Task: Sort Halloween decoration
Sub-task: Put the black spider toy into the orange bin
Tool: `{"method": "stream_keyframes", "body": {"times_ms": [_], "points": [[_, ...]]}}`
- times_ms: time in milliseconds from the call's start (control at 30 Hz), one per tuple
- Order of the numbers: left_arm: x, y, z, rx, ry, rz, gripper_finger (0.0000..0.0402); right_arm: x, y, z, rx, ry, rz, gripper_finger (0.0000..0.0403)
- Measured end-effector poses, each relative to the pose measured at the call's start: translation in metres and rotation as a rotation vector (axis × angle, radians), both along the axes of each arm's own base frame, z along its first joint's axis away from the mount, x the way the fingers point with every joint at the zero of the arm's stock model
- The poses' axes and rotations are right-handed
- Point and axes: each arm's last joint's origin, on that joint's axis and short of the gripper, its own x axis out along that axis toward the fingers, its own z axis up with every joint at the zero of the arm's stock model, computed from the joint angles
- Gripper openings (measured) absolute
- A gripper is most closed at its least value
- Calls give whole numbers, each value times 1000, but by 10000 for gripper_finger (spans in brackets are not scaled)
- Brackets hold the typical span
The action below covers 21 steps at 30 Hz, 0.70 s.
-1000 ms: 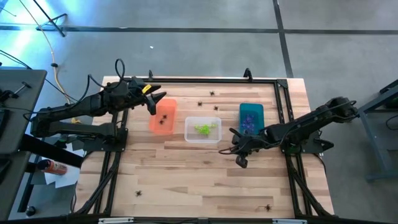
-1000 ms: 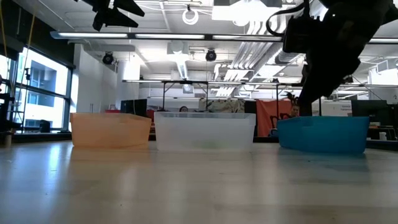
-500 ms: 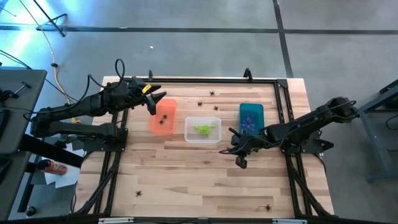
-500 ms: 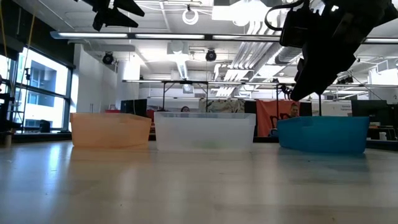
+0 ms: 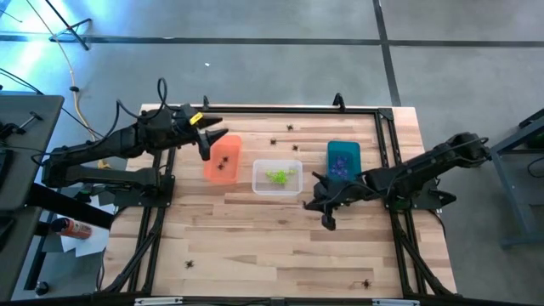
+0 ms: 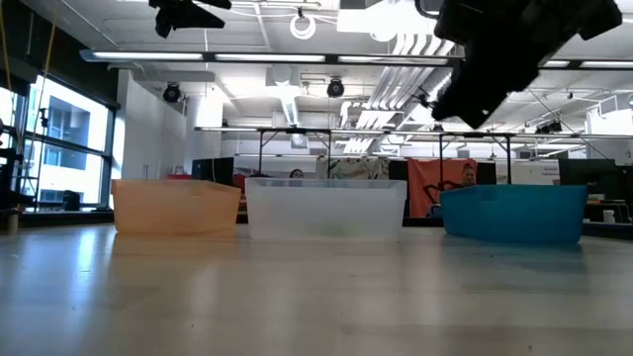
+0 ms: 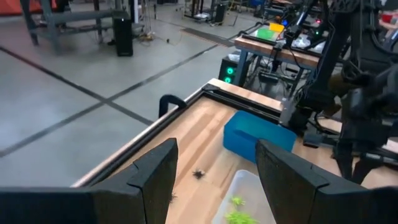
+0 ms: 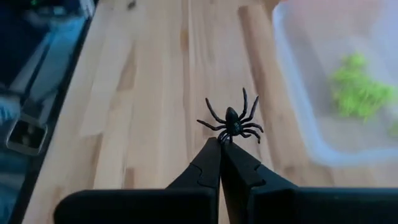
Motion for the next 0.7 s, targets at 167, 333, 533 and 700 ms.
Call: {"method": "stream_keyframes", "body": {"times_ms": [167, 333, 533, 700], "points": [[-1, 0, 2, 26, 7, 1, 202, 7, -9, 10, -16, -44, -20, 0], [8, 1, 3, 96, 12, -40, 202, 21, -23, 40, -151, -125, 21, 0], [47, 4, -4, 306, 35, -282, 202, 43, -60, 90, -313, -251, 6, 0], [78, -1, -18, 538, 153, -482, 202, 60, -84, 123, -256, -270, 117, 0]]}}
